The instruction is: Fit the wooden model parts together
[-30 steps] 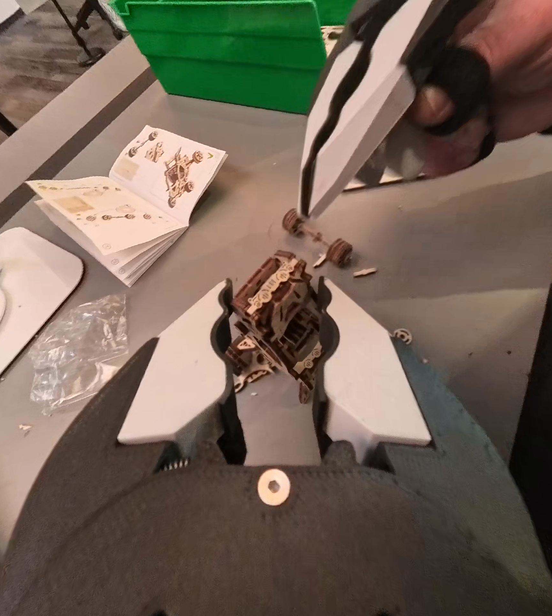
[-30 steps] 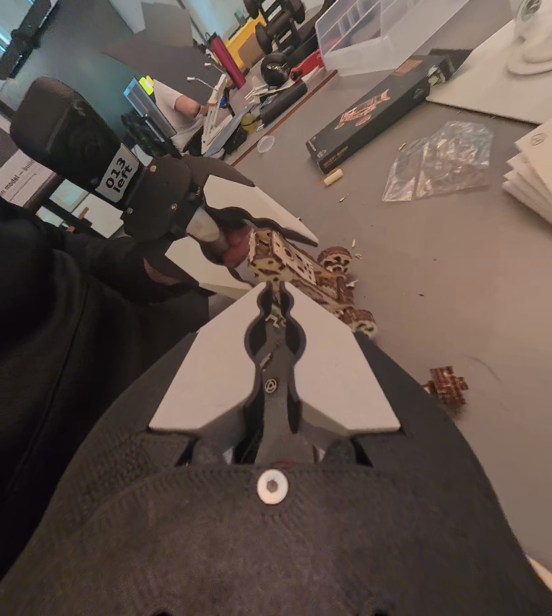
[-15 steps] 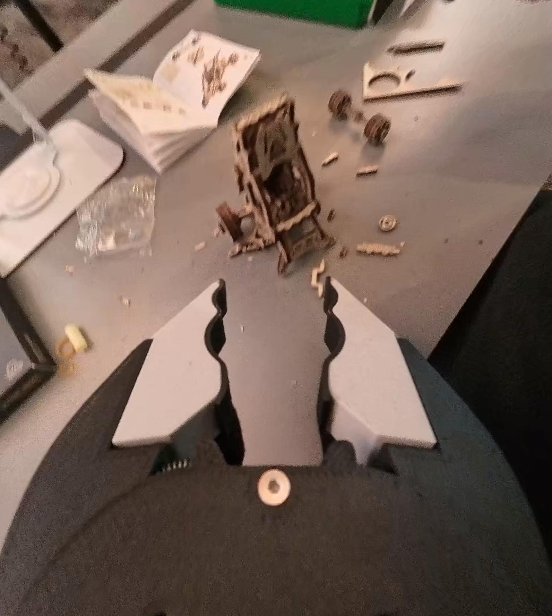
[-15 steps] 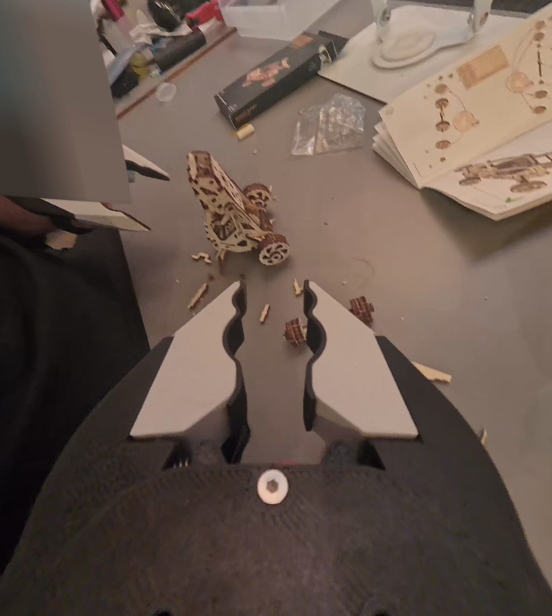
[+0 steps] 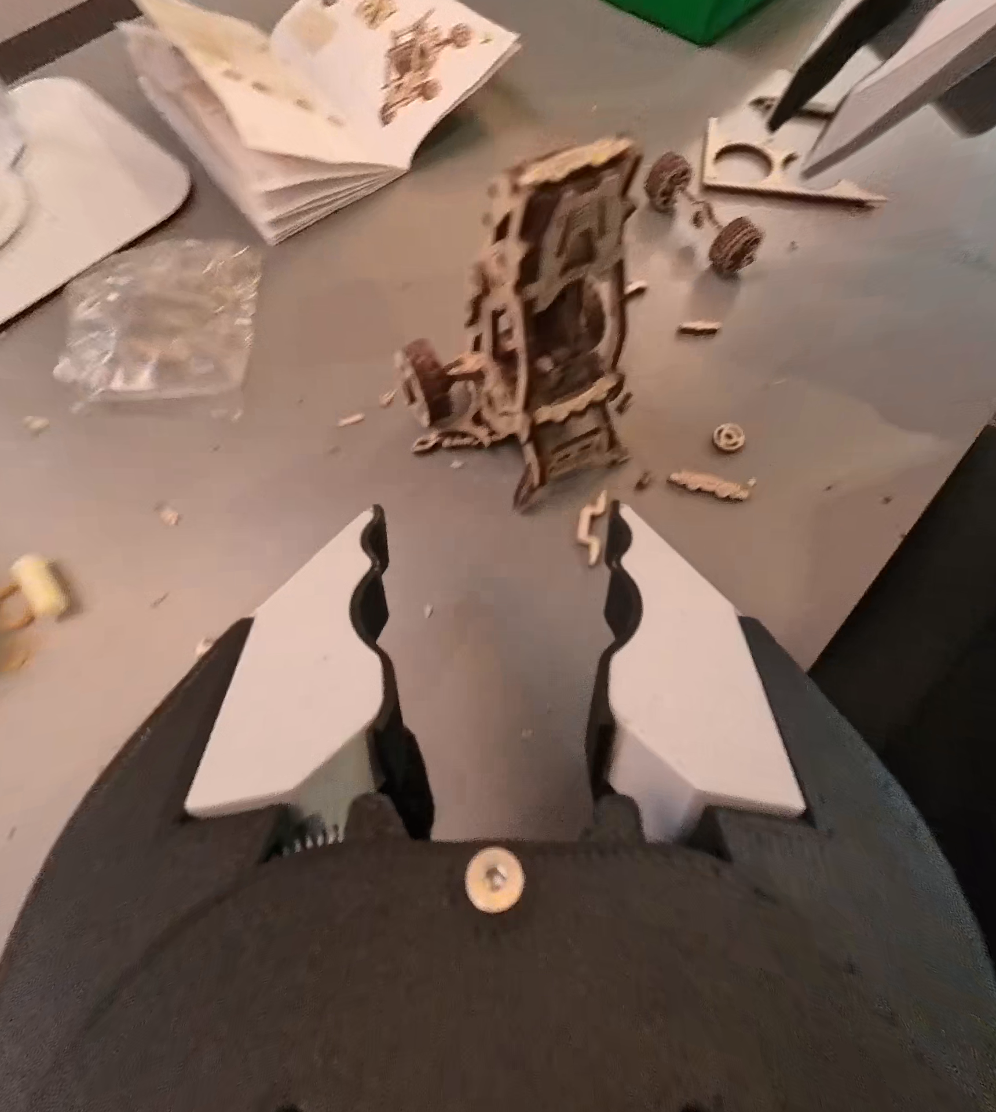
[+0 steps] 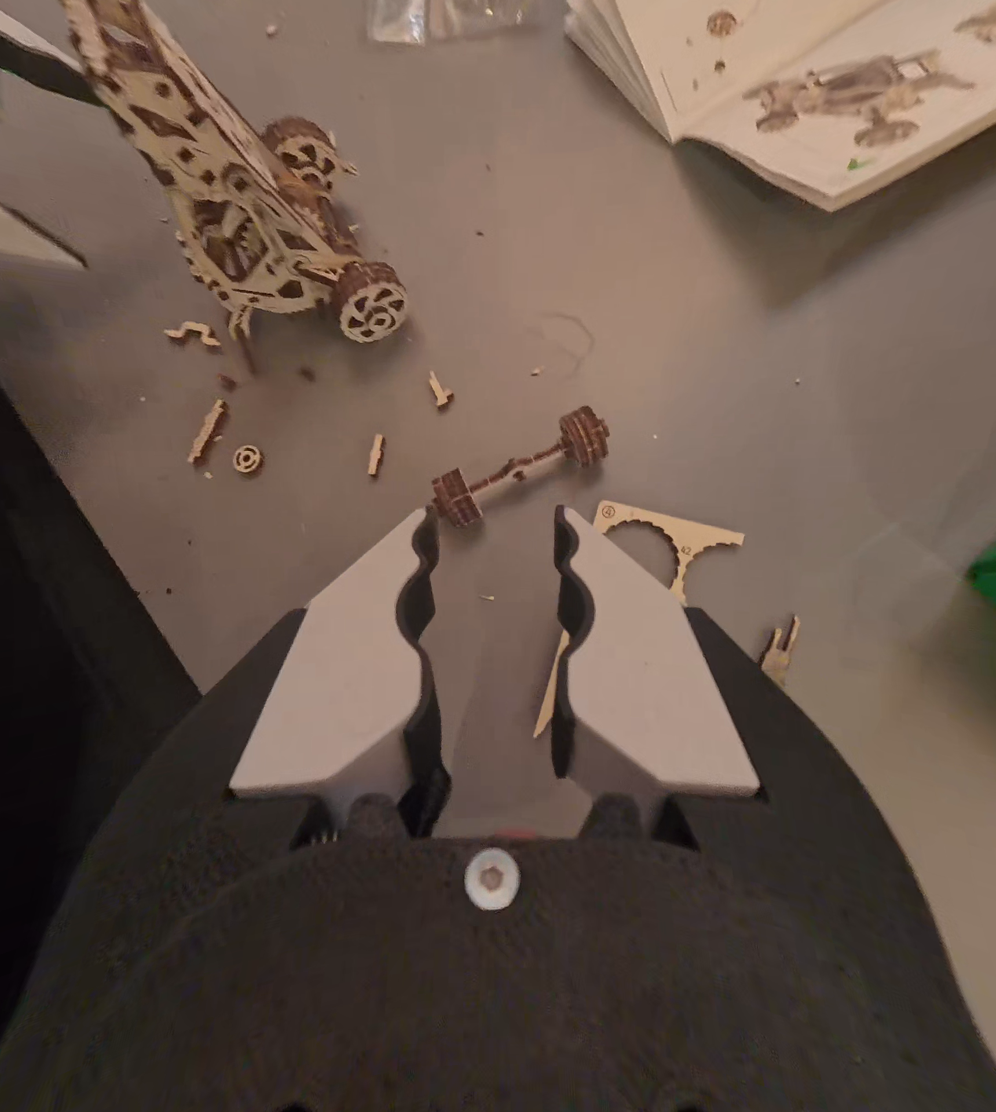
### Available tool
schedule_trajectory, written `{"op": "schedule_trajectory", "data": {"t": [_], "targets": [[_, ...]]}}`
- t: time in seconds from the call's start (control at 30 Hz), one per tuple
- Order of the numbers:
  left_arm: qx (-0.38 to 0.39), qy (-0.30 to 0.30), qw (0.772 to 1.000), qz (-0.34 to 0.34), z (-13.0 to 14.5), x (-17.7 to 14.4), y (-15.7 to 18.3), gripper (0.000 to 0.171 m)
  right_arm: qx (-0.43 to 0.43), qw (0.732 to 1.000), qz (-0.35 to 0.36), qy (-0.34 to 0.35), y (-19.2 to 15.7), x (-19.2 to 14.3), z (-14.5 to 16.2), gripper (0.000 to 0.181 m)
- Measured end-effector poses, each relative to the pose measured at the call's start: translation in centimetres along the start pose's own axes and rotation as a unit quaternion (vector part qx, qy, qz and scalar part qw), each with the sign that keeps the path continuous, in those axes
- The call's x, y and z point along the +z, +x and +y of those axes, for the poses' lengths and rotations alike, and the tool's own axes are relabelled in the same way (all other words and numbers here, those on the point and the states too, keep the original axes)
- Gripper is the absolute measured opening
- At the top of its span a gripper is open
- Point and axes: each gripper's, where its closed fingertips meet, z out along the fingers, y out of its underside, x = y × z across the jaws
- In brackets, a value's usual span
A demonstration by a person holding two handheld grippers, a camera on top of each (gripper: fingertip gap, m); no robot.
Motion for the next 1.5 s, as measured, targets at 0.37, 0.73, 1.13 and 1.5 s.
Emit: {"op": "schedule_trajectory", "data": {"t": [0.37,0.73,1.13,1.5], "targets": [[0.007,-0.002,1.0,0.014,-3.2,5.5,2.7,0.089,0.071,0.997,-0.001,-0.032,0.2,3.7,0.6,0.045],[0.11,-0.029,0.991,0.066,-3.6,7.9,0.7,0.049,0.036,0.998,-0.043,-0.027,-0.2,4.1,0.0,0.02],[0.163,0.009,0.979,0.125,-3.0,4.6,-5.2,0.106,0.144,0.887,-0.375,0.229,-6.4,-4.7,-8.1,0.02],[0.225,0.157,0.953,0.128,-10.9,-3.6,4.7,0.081,-0.116,0.923,-0.35,0.112,-16.3,-4.9,-9.3,0.02]]}}
